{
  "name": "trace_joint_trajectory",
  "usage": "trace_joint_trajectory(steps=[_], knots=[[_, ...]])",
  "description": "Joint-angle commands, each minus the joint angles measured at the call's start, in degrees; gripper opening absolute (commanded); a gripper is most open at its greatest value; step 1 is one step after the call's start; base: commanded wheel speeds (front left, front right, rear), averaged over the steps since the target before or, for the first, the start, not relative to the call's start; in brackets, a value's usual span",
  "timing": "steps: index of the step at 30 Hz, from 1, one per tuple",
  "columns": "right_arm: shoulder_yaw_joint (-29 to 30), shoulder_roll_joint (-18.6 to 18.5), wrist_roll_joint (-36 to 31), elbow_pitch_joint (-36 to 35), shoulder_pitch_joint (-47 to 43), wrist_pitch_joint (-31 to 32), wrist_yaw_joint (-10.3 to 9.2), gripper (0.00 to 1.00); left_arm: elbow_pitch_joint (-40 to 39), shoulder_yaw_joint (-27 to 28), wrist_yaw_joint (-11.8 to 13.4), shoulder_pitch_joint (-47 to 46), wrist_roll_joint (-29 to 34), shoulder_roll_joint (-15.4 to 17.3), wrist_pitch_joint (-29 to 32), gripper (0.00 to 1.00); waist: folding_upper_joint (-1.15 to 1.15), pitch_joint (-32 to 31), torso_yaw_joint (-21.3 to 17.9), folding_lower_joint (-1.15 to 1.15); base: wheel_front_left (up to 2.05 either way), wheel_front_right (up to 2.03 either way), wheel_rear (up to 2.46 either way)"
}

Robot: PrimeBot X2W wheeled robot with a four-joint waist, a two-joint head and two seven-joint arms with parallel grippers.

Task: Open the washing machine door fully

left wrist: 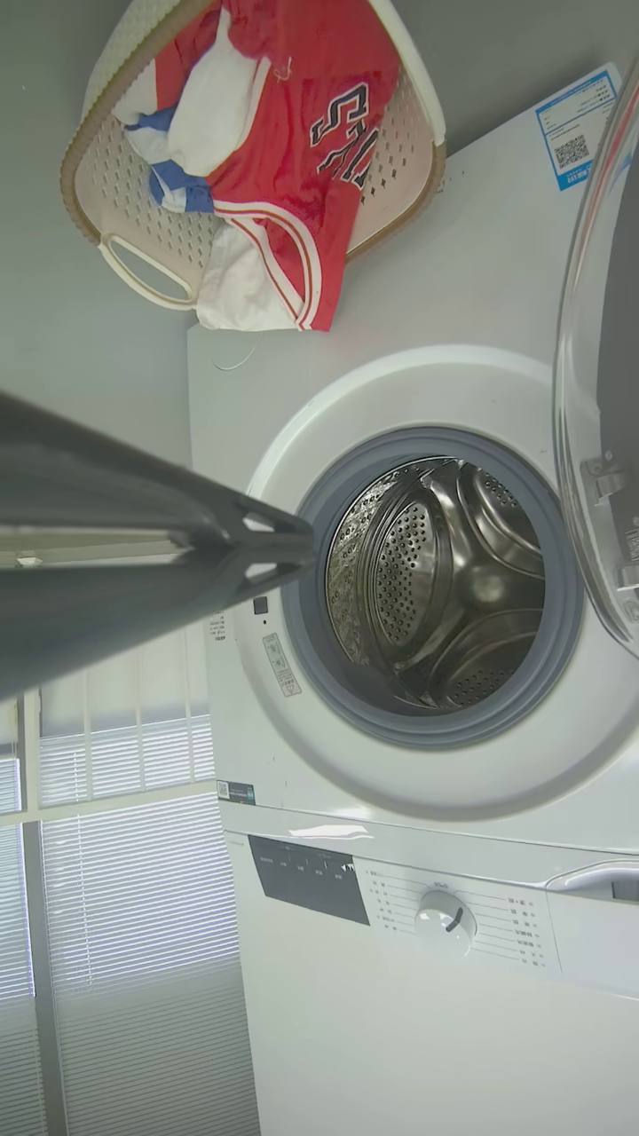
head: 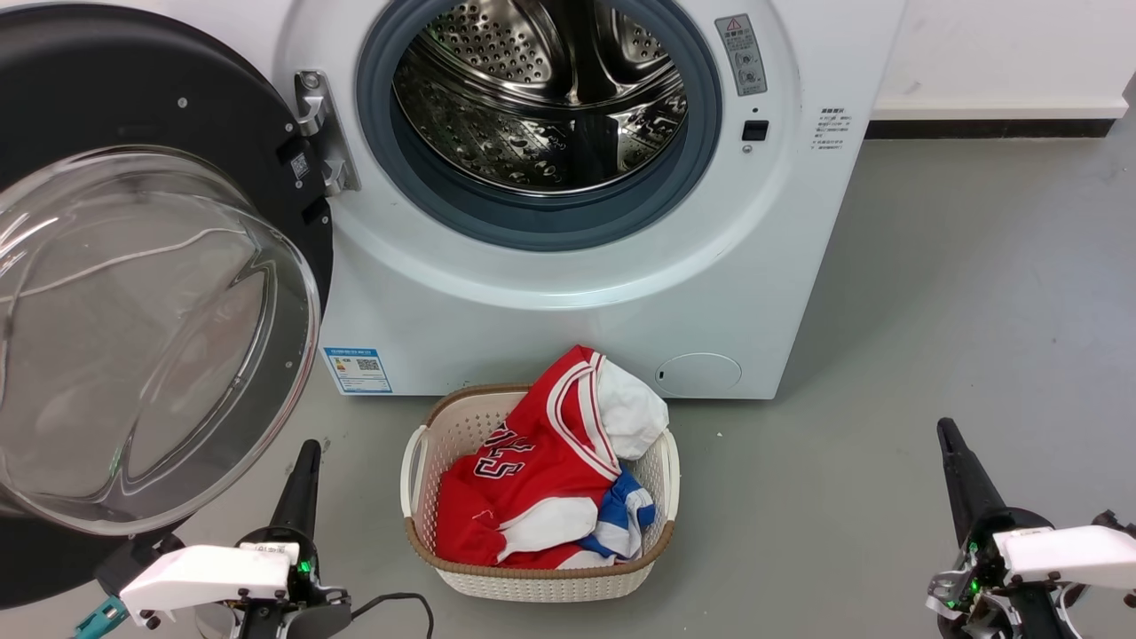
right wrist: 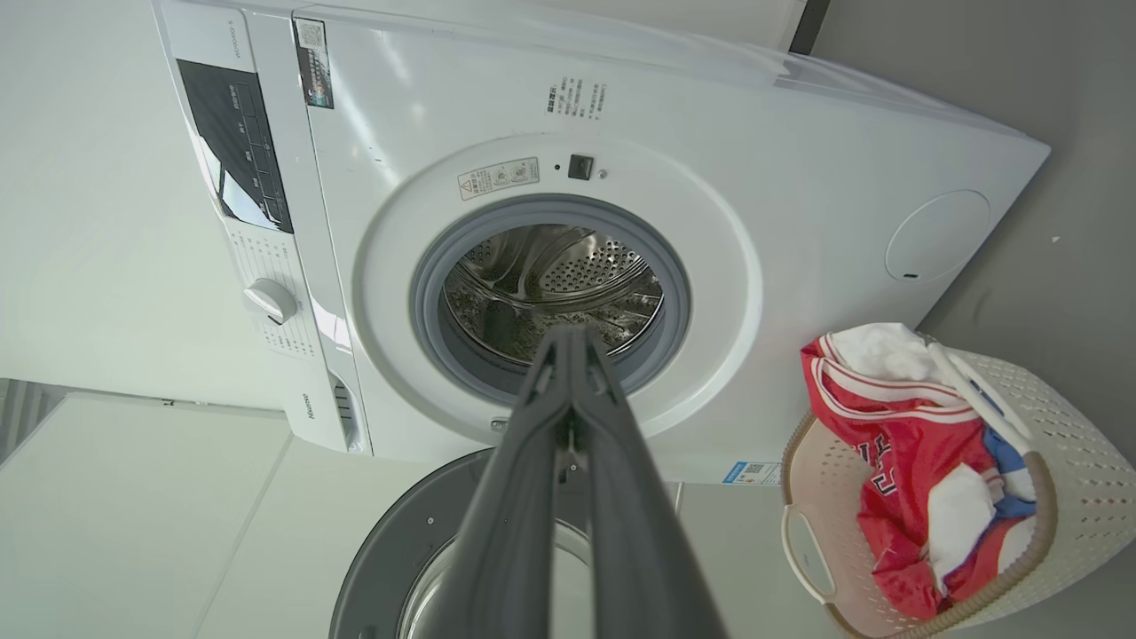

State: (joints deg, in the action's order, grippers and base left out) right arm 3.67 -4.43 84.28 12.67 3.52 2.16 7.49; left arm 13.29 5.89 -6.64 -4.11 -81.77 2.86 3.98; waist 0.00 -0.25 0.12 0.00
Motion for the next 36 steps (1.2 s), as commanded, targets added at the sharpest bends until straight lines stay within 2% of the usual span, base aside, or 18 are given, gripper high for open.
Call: trace_joint_trajectory(steps=[1,23,36], knots=[[0.21,-0.10,1.59,0.05,1.42,0.52,0.00,0.00,0.09,0.23,-0.49,-1.31,-1.55,0.03,0.49,0.00,0.00,0.04,-0.01,0.00,0.00,0.00,0.00],[0.96,0.21,9.73,1.39,2.85,2.95,0.00,0.00,0.87,0.79,-0.97,-2.39,-10.69,0.02,2.73,0.00,0.00,0.42,-0.12,0.00,0.00,0.00,0.00],[1.25,0.42,9.42,1.37,2.97,3.27,0.00,0.00,0.84,0.77,-0.99,-2.40,-10.66,0.01,2.74,0.00,0.00,0.43,-0.12,0.00,0.00,0.00,0.00]])
